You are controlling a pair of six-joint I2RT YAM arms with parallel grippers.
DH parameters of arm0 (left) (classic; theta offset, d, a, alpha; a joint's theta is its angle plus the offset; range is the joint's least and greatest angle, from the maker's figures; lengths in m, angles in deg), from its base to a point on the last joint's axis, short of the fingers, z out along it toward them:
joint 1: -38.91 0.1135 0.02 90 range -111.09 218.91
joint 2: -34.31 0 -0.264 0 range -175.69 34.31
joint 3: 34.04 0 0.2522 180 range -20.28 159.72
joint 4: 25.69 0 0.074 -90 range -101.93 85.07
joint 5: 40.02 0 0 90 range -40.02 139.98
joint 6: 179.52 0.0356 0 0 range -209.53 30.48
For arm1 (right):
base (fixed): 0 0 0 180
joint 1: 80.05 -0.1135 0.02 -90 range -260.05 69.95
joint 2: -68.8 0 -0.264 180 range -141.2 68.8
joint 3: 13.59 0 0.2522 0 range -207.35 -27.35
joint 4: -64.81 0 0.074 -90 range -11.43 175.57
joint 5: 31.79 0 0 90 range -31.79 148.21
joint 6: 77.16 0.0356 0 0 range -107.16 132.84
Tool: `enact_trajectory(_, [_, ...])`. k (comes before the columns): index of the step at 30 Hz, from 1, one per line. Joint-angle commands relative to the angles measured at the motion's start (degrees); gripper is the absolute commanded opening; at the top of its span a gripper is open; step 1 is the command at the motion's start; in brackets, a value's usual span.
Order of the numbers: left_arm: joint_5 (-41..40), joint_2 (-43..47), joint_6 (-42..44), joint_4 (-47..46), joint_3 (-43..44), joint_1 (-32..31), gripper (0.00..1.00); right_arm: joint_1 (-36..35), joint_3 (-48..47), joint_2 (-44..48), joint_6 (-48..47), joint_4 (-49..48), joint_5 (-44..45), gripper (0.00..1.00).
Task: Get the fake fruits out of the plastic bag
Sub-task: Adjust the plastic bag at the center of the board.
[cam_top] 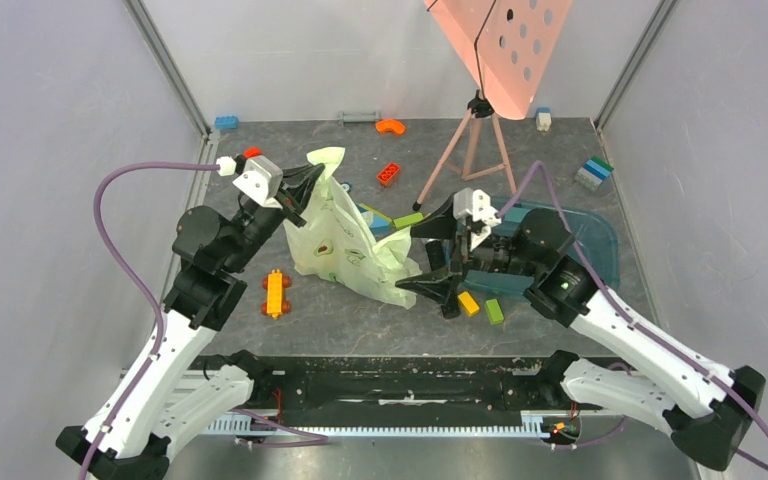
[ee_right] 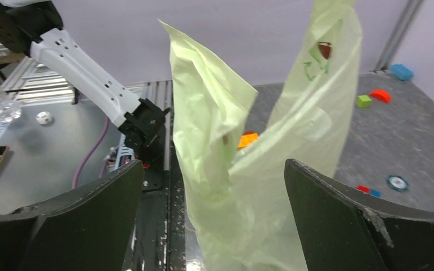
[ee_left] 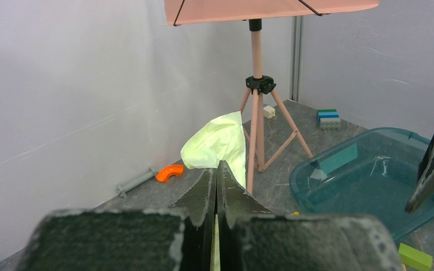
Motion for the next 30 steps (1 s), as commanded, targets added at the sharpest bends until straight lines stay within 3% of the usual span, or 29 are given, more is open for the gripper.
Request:
enact_trajectory(1, [-0.44, 0.27, 2.46, -2.61, 0.39, 0.3, 0.02, -3.97, -1.06, -4.01, 2.63, -8.84, -0.07, 0.98])
enact_trajectory(3, [-0.46, 0.28, 2.58, -2.61, 0.39, 0.3, 0.02, -5.72, -2.41, -6.23, 2.21, -8.76, 2.04, 0.97])
enact_trajectory(5, [-0.59, 0.01, 2.55, -2.61, 0.52, 0.3, 0.02, -6.83, -4.11, -8.18, 1.54, -7.66, 5.55, 0.85])
enact_trajectory(6, [-0.78, -0.07, 2.67, -2.61, 0.57, 0.3, 0.02, -6.96, -5.07, -9.03, 1.15, -7.13, 7.47, 0.72])
enact_trajectory(8, [-1.86, -0.61, 2.66, -2.4, 1.06, 0.34, 0.02, -7.03, -6.89, -10.1, 0.22, -5.96, 12.33, 0.32])
enact_trajectory(9, [-2.76, -1.14, 2.64, -2.14, 1.67, 0.43, 0.02, -7.02, -7.88, -10.56, -0.05, -5.6, 15.57, 0.18])
enact_trajectory(11, [-4.56, -2.77, 2.31, -1.52, 3.62, 1.18, 0.02, -6.94, -11.92, -12.53, -0.95, -4.05, 23.5, 0.03])
enact_trajectory(15, [-3.7, -8.48, -0.95, -2.4, 9.81, 6.81, 0.02, -5.06, -27.48, -23.14, -3.26, 3.56, 34.04, 0.0])
enact_trajectory(18, [1.07, -14.13, -5.1, -4.68, 15.36, 12.8, 0.02, -1.65, -42.0, -33.97, -5.15, 8.86, 33.76, 0.0])
enact_trajectory(22, [2.79, -18.51, -5.11, -6.79, 19.96, 14.88, 0.02, 1.45, -56.45, -43.74, -6.69, 12.8, 32.91, 0.0])
enact_trajectory(26, [5.27, -17.4, -6.74, -8.94, 18.97, 15.14, 0.02, 2.55, -54.97, -43.42, -6.87, 11.47, 32.3, 0.0])
enact_trajectory(30, [7.28, -11.67, -7.15, -10.45, 12.61, 15.16, 0.02, 2.55, -41.06, -36.4, -6.1, 7.73, 30.12, 0.0])
